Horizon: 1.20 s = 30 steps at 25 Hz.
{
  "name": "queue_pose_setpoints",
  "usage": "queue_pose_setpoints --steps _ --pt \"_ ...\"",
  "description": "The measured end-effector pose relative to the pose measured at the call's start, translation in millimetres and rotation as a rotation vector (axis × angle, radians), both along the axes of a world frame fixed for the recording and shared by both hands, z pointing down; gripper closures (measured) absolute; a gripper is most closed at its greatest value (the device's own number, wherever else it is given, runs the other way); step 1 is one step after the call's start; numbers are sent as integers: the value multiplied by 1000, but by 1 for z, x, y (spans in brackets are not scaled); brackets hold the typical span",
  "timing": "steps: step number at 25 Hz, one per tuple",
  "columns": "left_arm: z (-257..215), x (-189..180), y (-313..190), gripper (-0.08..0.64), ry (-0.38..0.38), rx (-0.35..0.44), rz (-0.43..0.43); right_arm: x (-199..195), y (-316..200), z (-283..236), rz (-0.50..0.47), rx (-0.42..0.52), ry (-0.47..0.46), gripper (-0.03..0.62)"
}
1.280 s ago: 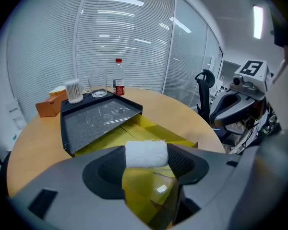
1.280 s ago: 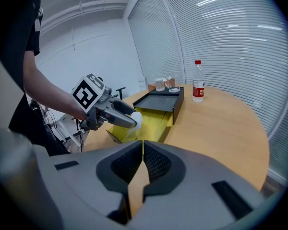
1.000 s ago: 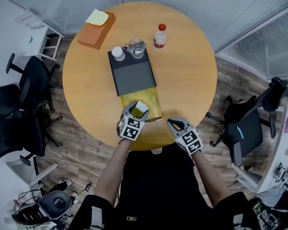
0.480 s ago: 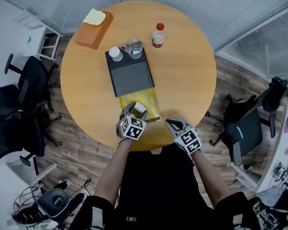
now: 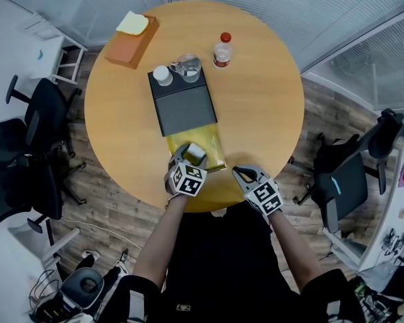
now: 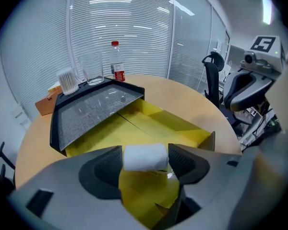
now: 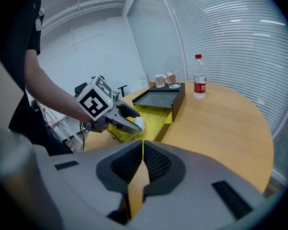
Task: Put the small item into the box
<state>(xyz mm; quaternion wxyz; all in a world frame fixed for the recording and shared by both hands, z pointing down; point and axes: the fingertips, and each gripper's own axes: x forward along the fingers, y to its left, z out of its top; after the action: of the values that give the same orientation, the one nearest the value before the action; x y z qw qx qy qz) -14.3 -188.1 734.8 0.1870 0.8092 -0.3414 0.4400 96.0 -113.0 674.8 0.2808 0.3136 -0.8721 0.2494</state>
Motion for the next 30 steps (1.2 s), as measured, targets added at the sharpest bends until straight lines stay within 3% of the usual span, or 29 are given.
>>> queue_pose_setpoints --steps 6,12,15,20,24,30 --pt "-9 1 1 235 81 14 -4 -11 -2 -3 -21 12 -13 586" --pt "-43 -13 4 240 169 101 -21 -25 -4 -5 -56 21 -14 586" --pt "-62 -28 10 397 212 147 -47 -37 -6 -7 -73 37 -16 586" --pt "-70 -58 29 548 236 164 -115 -54 -5 -18 -70 66 -20 586" --pt "-71 -70 45 554 265 136 -116 -61 3 -26 -52 88 -24 586" --pt "-91 -79 57 554 316 155 -91 -61 14 -31 -5 107 -8 588"
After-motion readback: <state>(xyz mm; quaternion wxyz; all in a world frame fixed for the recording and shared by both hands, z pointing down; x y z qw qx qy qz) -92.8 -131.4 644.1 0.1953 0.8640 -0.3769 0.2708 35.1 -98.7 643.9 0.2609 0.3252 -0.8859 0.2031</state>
